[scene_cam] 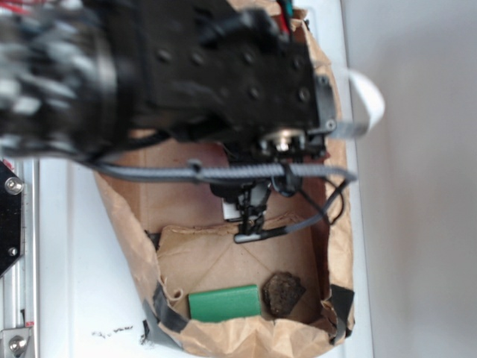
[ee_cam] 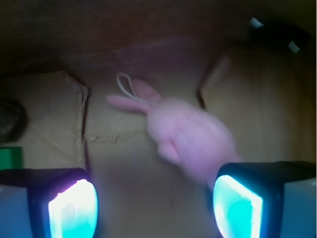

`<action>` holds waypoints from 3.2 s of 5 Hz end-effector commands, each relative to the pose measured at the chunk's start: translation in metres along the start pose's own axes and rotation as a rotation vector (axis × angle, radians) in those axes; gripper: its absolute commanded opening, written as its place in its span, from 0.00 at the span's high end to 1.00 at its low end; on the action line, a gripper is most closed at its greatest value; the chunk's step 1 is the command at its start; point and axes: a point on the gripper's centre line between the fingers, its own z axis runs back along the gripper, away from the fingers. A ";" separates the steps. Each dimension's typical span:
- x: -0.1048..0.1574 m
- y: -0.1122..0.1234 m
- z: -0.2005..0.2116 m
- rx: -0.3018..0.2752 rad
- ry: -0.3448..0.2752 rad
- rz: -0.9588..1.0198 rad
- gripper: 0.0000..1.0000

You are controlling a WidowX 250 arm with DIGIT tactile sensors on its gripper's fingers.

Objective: Grab the pink bunny.

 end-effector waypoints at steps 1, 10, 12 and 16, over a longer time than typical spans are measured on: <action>0.008 0.019 0.007 -0.016 -0.076 -0.206 0.00; 0.031 0.025 -0.035 -0.020 -0.177 -0.430 1.00; 0.041 0.040 -0.027 -0.057 -0.183 -0.372 1.00; -0.002 0.017 0.069 -0.189 -0.273 -0.218 1.00</action>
